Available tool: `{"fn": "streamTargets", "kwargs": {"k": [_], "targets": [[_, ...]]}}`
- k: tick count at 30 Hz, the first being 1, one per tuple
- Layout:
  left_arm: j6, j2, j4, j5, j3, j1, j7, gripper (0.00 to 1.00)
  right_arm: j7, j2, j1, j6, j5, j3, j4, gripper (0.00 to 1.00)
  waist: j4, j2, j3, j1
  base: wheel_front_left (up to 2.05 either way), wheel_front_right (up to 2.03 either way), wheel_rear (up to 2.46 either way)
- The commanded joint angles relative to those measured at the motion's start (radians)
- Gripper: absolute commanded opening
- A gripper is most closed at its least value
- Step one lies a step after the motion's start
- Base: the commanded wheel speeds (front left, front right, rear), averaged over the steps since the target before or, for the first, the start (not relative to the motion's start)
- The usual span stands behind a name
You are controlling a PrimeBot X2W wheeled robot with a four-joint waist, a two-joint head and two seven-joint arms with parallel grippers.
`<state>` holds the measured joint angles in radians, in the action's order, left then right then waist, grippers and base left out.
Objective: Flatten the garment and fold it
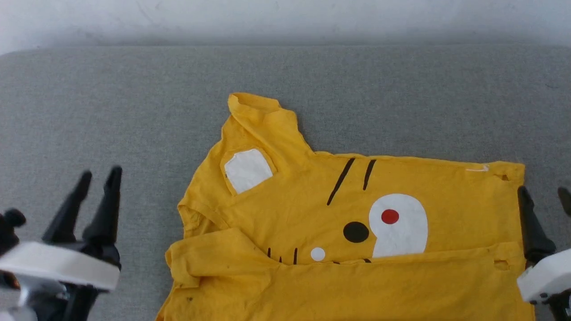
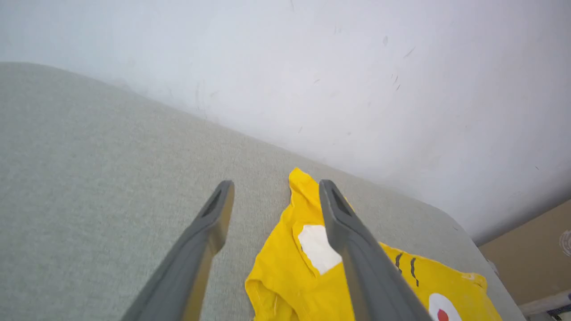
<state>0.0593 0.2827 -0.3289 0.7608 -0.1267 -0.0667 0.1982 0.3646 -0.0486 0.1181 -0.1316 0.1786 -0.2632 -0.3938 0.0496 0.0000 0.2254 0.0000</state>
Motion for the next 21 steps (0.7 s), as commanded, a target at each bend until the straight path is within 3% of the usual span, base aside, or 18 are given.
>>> {"fn": "streamTargets", "kwargs": {"k": [1, 6, 10, 16, 21], "targets": [[-0.006, 0.018, 0.004, -0.063, 0.004, 0.081, -0.037, 1.0, -0.042, -0.002, -0.029, 0.001, -0.027, 0.028, 0.004, 1.0, -0.017, 0.0, 0.059, 0.0, 0.0, 0.0, 0.0], [0.028, 0.094, 0.076, -0.221, 0.107, 0.352, -0.08, 1.0, -0.156, -0.002, -0.09, 0.001, -0.045, 0.092, 0.06, 1.0, -0.03, 0.0, 0.139, 0.0, 0.0, 0.0, 0.0], [0.058, 0.158, 0.175, -0.254, 0.223, 0.585, -0.01, 1.0, -0.2, -0.002, -0.122, 0.001, -0.045, 0.115, 0.103, 1.0, -0.043, 0.0, 0.203, 0.0, 0.0, 0.0, 0.0], [0.071, 0.266, 0.292, -0.152, 0.466, 0.853, 0.165, 1.0, -0.24, -0.002, -0.162, 0.001, -0.044, 0.135, 0.141, 1.0, -0.082, 0.0, 0.285, 0.0, 0.0, 0.0, 0.0], [0.071, 0.363, 0.361, -0.027, 0.62, 0.965, 0.268, 1.0, -0.26, -0.002, -0.193, 0.001, -0.045, 0.154, 0.153, 1.0, -0.117, 0.0, 0.342, 0.0, 0.0, 0.0, 0.0]]}}
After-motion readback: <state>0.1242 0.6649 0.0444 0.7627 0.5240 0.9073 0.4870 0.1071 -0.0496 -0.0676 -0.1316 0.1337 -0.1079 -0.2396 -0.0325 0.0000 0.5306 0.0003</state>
